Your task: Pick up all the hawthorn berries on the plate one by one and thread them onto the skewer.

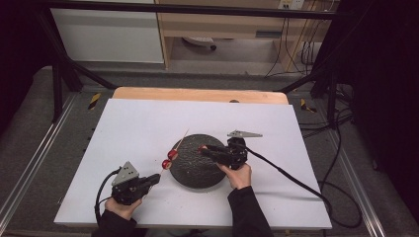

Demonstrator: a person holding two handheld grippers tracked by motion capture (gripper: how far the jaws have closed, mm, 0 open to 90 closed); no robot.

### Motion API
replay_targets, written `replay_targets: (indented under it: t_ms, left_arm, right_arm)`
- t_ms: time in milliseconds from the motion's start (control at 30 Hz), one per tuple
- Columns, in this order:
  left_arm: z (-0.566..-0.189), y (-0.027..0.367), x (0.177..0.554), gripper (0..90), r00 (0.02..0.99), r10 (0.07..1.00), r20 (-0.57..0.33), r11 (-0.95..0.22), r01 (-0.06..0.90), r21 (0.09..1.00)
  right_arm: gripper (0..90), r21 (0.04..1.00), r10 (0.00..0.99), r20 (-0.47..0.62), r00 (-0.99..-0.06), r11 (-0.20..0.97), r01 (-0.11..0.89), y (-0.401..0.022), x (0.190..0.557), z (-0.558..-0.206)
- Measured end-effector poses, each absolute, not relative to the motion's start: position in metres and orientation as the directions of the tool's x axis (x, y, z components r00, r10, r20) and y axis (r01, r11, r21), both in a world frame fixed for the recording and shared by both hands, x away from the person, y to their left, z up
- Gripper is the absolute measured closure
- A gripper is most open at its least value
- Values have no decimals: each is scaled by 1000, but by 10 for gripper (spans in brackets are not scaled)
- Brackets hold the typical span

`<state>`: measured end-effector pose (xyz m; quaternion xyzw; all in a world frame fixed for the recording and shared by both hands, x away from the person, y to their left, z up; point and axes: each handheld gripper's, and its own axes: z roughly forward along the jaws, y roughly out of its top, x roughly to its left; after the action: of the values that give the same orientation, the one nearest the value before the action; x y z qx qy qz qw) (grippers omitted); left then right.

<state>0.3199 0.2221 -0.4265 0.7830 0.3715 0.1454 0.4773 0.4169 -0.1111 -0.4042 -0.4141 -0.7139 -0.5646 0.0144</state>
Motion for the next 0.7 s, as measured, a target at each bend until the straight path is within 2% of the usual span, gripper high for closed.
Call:
replay_targets:
  t_ms: [700]
  left_arm:
    - [-426, 210, 316, 881, 700, 707, -100, -301, 426, 853]
  right_arm:
    - [622, 819, 511, 569, -644, -278, 502, -117, 407, -394]
